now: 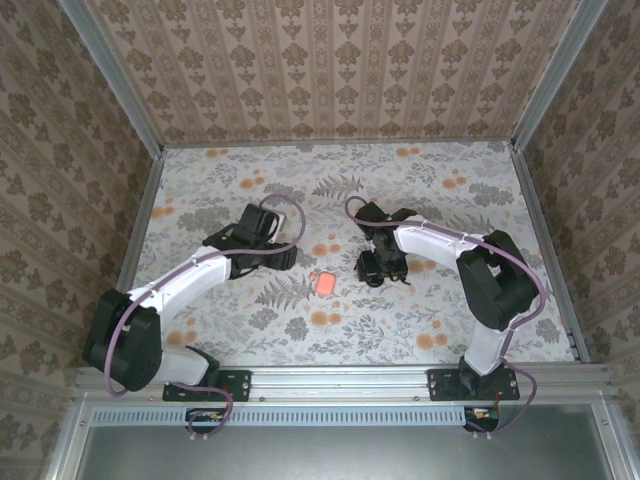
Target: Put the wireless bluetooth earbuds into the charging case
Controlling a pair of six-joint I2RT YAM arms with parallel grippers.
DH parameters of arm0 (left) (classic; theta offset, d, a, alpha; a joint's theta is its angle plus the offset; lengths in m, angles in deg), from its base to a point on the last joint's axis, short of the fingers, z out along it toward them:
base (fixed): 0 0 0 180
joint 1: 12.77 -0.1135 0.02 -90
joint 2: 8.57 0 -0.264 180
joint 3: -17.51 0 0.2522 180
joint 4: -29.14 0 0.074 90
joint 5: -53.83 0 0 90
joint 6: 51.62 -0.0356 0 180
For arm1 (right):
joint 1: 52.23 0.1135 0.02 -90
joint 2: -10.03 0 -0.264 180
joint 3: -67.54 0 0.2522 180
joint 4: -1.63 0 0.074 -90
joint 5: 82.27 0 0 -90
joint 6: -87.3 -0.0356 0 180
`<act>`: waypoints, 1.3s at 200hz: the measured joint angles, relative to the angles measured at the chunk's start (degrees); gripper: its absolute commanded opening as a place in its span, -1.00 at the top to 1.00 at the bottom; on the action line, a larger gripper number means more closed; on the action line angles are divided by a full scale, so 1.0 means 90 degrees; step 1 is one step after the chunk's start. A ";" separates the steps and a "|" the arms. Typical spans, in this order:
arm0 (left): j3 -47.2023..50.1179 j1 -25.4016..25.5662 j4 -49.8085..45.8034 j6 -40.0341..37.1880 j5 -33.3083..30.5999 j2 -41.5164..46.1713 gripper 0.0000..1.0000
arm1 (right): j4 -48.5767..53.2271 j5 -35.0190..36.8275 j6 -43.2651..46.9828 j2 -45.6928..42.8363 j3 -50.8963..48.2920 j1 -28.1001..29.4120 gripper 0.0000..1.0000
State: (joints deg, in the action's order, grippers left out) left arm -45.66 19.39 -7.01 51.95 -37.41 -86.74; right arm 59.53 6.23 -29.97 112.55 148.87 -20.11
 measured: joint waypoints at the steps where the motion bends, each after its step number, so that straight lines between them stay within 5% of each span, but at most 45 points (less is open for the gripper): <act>1: 0.0000 0.0002 0.0000 0.0002 0.0000 -0.0002 -0.48 | -0.0002 -0.0005 0.0000 0.0000 0.0000 0.0000 -0.30; 260: 0.0000 -0.0095 0.0000 0.0049 0.0231 -0.0053 -0.46 | -0.0636 -0.0073 0.0134 0.0097 -0.0199 -0.0005 0.03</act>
State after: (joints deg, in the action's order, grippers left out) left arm -45.66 18.54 -7.01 52.38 -35.33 -87.22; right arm 53.80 5.58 -28.77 113.43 147.08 -20.16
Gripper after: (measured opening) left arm 0.736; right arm 0.491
